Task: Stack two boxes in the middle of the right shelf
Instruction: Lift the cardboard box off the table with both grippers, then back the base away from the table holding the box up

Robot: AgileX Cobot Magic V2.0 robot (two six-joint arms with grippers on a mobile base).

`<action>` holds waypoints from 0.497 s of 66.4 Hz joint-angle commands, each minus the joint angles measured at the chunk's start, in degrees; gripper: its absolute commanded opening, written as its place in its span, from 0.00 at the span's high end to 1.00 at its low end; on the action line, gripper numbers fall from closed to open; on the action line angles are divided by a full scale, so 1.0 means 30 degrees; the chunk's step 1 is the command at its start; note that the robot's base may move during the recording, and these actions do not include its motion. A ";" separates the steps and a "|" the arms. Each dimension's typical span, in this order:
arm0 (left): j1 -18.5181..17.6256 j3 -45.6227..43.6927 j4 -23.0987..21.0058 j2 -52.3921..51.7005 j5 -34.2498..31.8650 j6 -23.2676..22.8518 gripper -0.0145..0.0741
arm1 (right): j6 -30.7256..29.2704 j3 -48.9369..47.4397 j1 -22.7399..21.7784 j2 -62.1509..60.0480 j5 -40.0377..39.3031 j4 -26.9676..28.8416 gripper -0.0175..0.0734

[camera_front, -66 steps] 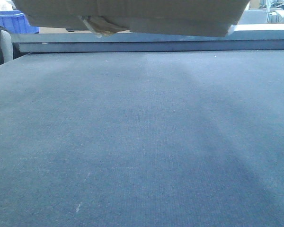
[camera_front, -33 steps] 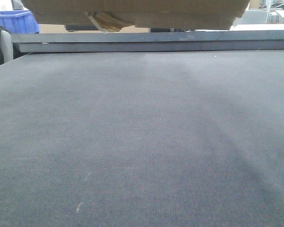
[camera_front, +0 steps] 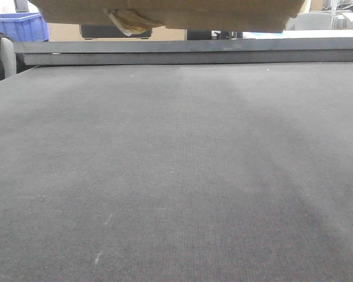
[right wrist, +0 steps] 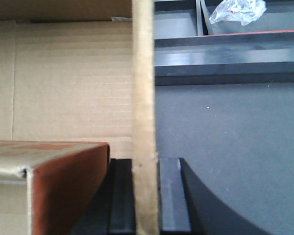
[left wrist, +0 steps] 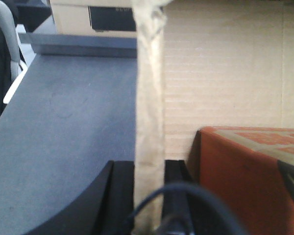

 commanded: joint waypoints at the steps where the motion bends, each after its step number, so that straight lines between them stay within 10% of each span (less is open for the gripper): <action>1: 0.0081 -0.0214 0.1087 -0.0357 -0.0611 -0.0198 0.96 | 0.0097 -0.0308 -0.0128 -0.0347 -0.0518 -0.1185 0.99; 33: 0.0081 -0.0214 0.0954 -0.0357 -0.0463 -0.0198 0.96 | 0.0097 -0.0308 -0.0128 -0.0347 -0.0857 -0.1343 0.99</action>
